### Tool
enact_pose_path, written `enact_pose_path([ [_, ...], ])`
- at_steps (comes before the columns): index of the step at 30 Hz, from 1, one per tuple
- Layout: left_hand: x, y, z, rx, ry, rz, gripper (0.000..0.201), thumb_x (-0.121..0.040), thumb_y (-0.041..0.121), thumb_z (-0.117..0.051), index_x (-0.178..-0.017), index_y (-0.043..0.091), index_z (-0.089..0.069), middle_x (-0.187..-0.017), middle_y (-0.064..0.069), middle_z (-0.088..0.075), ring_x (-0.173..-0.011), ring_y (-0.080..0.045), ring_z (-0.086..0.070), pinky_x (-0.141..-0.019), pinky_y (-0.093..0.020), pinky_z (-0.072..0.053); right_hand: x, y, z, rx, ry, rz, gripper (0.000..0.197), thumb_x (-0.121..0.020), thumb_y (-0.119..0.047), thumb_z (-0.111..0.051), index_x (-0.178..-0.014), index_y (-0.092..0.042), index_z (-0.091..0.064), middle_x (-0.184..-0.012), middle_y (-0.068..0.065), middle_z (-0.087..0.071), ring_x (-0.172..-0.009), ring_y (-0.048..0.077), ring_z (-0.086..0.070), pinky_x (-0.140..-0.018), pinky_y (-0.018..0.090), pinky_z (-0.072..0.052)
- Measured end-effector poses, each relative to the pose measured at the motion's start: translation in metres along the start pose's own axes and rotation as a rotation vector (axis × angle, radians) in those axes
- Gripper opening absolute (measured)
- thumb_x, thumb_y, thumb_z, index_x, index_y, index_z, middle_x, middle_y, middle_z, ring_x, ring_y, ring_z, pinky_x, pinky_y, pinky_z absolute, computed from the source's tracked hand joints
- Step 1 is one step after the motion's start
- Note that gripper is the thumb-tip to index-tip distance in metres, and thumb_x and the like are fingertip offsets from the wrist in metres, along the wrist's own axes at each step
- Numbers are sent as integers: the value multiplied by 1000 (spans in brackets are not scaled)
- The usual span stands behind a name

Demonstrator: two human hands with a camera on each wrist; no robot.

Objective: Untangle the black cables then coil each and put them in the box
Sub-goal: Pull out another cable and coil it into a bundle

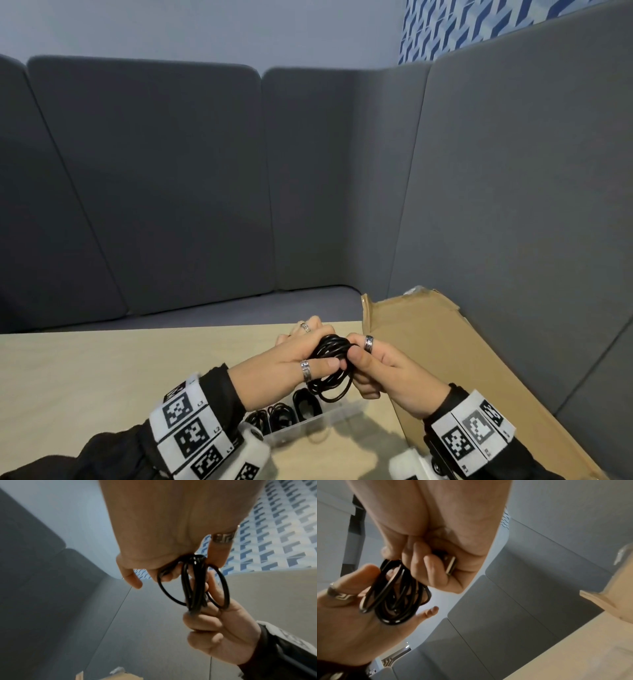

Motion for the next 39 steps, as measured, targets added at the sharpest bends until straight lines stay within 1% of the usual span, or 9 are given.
enact_pose_path([
  [4, -6, -16, -10, -147, -102, 202, 29, -70, 36, -46, -89, 14, -46, -78, 10, -27, -91, -1, -40, -80, -18, -28, 2, -6, -5, 32, -46, -38, 55, -73, -68, -58, -83, -15, -50, -50, -15, -32, -43, 2, -25, -44, 13, -24],
  [6, -11, -8, -10, 255, -80, 144, 40, -62, 38, -53, -88, 9, -53, -81, 8, -42, -83, -4, -46, -72, -9, -34, 3, -8, -9, 16, -75, -54, 54, -75, -68, -57, -84, -15, -52, -50, -15, -30, -43, 3, -24, -43, 13, -24],
  [9, 5, 13, -4, 637, -95, -33, 27, -77, 42, -62, -88, 17, -64, -91, 5, -62, -93, -11, -55, -85, -19, -41, 3, -7, -11, -72, -81, -75, 45, -75, -67, -59, -81, -22, -60, -50, -11, -26, -41, 4, -24, -42, 12, -26],
  [19, 12, 8, -22, 589, -287, 7, 32, -74, 29, -73, -100, 14, -62, -92, 12, -68, -86, -3, -63, -79, -15, -47, 10, -1, -28, -62, -195, -115, 35, -80, -62, -56, -75, -27, -61, -50, -13, -32, -42, 2, -28, -43, 12, -30],
  [22, 13, 11, -22, 606, -222, 13, 27, -79, 19, -61, -96, 6, -45, -82, 16, -68, -75, 3, -63, -68, -9, -46, 6, -2, -19, 4, -53, -71, 36, -81, -64, -53, -71, -30, -59, -52, -11, -34, -46, 5, -32, -45, 15, -30],
  [26, 9, 2, -8, 488, -5, 52, 43, -81, 51, -63, -90, 12, -48, -82, 10, -61, -76, -5, -55, -73, -22, -43, 6, 3, -5, 134, 145, -112, 35, -87, -51, -39, -65, -28, -52, -51, -10, -33, -45, 5, -30, -43, 14, -25],
  [30, 9, -16, 13, 289, 127, 105, 39, -69, 44, -69, -87, 12, -55, -77, 4, -55, -72, -7, -51, -70, -23, -42, 4, -15, 4, 711, 317, -4, 35, -95, -47, -37, -65, -29, -45, -54, -8, -42, -53, 9, -43, -55, 25, -36],
  [34, 14, -32, 10, 577, 248, 134, 31, -76, 6, -70, -103, -1, -57, -76, 1, -64, -70, -13, -62, -68, -24, -51, 3, -14, 4, 846, 430, -30, 35, -96, -44, -35, -65, -29, -41, -62, -5, -49, -65, 16, -51, -68, 32, -41],
  [39, 15, -41, -2, 939, 271, 185, 35, -74, 10, -62, -108, 1, -59, -69, -3, -59, -56, -15, -56, -76, -36, -54, 1, -17, 7, 785, 421, -36, 39, -97, -39, -39, -62, -25, -46, -52, -7, -43, -54, 4, -43, -59, 20, -33],
])
Point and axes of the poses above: each hand's wrist, its own x-axis away from the middle knuckle, its own z-axis out of the back of the hand, y = z × x, the point moved 10 cm from there along -x, towards the middle knuckle
